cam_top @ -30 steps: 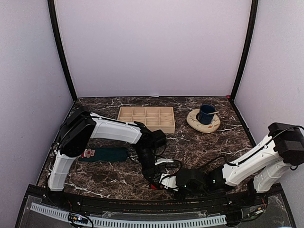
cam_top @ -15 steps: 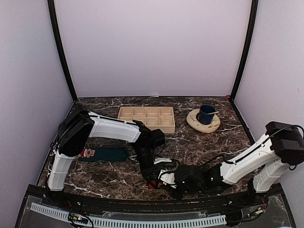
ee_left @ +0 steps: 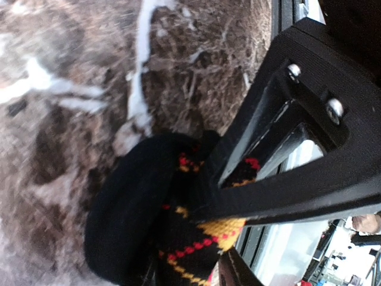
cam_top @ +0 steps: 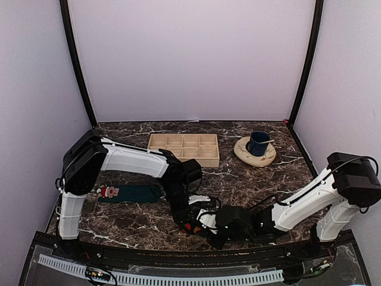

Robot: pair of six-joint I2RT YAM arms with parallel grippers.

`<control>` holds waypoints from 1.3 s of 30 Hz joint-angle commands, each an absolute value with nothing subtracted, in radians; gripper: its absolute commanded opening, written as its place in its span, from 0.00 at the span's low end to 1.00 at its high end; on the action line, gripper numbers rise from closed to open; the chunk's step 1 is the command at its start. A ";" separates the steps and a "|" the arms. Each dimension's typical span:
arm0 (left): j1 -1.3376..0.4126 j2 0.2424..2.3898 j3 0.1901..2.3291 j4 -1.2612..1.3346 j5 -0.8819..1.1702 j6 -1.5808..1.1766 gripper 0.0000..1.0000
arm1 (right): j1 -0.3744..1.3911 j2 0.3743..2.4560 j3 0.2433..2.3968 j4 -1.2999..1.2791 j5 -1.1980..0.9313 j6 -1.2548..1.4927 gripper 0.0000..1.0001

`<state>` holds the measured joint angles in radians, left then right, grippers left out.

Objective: Roll the socks
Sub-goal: Pick up the sock from the center of the board.

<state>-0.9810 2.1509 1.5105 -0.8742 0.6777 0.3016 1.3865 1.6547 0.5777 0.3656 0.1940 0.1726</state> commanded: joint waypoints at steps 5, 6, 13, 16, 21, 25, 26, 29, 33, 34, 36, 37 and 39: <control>-0.917 2.069 1.431 -0.824 0.497 0.264 0.38 | 1.379 1.721 0.555 0.183 0.148 0.236 0.04; -0.911 2.057 1.429 -0.821 0.502 0.262 0.38 | 1.379 1.722 0.556 0.182 0.147 0.237 0.04; -0.870 1.976 1.389 -0.768 0.496 0.237 0.38 | 1.373 1.738 0.569 0.166 0.136 0.273 0.04; -0.852 1.923 1.350 -0.713 0.479 0.205 0.39 | 1.366 1.745 0.574 0.167 0.121 0.293 0.04; -0.835 1.829 1.265 -0.607 0.425 0.138 0.39 | 1.341 1.760 0.591 0.178 0.046 0.351 0.04; -0.834 1.724 1.171 -0.506 0.402 0.072 0.39 | 1.311 1.774 0.604 0.189 -0.028 0.394 0.04; -0.834 1.695 1.145 -0.477 0.400 0.058 0.39 | 1.302 1.777 0.605 0.192 -0.045 0.403 0.04; -0.840 1.614 1.056 -0.372 0.397 0.018 0.39 | 1.272 1.786 0.611 0.203 -0.103 0.433 0.04; -0.893 1.527 0.959 -0.254 0.272 -0.007 0.38 | 1.231 1.804 0.631 0.205 -0.168 0.464 0.04; -0.904 1.512 0.937 -0.230 0.258 -0.010 0.38 | 1.223 1.810 0.636 0.205 -0.183 0.470 0.04; -0.934 1.491 0.899 -0.175 0.210 -0.029 0.38 | 1.208 1.821 0.652 0.206 -0.210 0.480 0.04; -0.950 1.486 0.881 -0.145 0.197 -0.029 0.38 | 1.201 1.827 0.657 0.209 -0.221 0.483 0.04; -0.981 1.491 0.868 -0.135 0.161 -0.041 0.39 | 1.181 1.837 0.669 0.215 -0.244 0.491 0.04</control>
